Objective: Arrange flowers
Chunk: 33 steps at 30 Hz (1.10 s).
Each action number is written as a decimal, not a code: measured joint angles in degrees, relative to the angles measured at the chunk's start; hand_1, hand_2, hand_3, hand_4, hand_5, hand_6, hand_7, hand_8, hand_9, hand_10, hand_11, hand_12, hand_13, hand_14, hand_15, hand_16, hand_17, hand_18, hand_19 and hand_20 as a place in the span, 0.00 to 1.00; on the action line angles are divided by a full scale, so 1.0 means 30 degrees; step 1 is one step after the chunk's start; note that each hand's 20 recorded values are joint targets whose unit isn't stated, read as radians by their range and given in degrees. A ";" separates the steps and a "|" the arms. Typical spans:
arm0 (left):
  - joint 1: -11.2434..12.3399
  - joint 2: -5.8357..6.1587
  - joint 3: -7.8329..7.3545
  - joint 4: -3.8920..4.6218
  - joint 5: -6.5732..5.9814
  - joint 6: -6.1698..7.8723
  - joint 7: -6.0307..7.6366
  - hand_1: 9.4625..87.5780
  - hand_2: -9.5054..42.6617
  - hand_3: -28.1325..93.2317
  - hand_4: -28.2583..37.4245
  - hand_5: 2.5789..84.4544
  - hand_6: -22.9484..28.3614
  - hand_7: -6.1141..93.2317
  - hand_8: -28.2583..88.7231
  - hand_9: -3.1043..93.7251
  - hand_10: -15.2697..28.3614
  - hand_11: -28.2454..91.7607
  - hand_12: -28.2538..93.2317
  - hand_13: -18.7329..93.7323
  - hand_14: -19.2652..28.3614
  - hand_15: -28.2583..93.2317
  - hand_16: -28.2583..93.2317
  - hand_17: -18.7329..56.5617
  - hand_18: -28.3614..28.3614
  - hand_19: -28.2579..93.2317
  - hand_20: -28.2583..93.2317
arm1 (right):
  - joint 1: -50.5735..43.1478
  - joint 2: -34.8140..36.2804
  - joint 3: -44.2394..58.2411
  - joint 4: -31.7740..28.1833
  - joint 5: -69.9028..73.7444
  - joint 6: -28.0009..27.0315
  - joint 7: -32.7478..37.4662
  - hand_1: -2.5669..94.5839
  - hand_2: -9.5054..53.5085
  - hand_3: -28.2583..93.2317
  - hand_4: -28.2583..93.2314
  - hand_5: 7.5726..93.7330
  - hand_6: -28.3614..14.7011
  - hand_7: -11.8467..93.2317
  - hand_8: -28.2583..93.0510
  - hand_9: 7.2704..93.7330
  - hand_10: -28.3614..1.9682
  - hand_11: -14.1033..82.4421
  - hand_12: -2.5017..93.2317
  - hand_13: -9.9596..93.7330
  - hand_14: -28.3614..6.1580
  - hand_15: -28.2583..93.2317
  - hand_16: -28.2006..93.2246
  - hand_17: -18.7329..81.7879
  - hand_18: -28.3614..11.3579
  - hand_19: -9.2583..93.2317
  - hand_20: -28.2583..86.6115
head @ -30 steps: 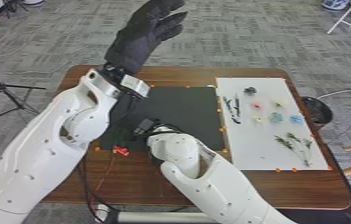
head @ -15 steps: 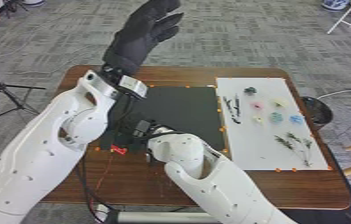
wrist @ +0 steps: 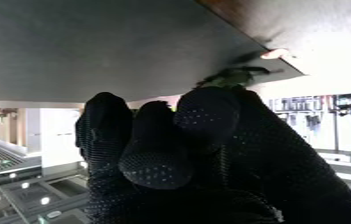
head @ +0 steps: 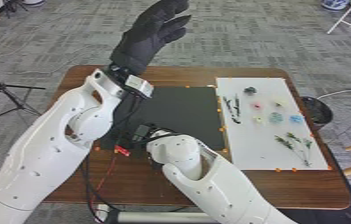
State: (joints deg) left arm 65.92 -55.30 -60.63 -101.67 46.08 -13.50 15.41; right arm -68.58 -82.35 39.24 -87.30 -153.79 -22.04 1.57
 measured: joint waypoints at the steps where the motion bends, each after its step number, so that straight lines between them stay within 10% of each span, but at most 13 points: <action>1: -0.0001 -0.0005 0.0002 0.0003 0.0000 -0.0003 -0.0013 0.18 0.05 0.76 0.00 0.21 0.49 0.26 0.15 0.18 0.56 0.32 0.41 0.28 0.69 0.28 0.32 0.00 0.85 0.52 0.29 | 0.0036 0.0000 -0.0038 0.0055 -0.0031 0.0000 -0.0004 0.26 0.62 1.00 0.19 0.28 0.79 0.28 0.11 0.83 0.56 0.84 0.41 0.86 0.55 0.94 0.49 0.66 0.16 1.00 0.87; 33: 0.0716 0.0087 -0.0698 -0.0351 -0.0002 0.0014 0.0034 0.18 0.05 0.76 0.00 0.21 0.49 0.26 0.15 0.19 0.56 0.31 0.41 0.28 0.69 0.28 0.32 0.00 0.85 0.52 0.30 | 0.1062 0.0231 -0.0761 0.0267 -0.0067 -0.0093 0.1666 0.25 0.61 1.00 0.22 0.32 0.75 0.29 0.11 0.85 0.57 0.85 0.39 0.87 0.56 0.95 0.49 0.68 0.16 1.00 0.87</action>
State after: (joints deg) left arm 68.07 -55.04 -62.72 -102.72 46.07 -13.45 15.51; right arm -65.39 -81.66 36.96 -86.50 -153.99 -22.32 6.57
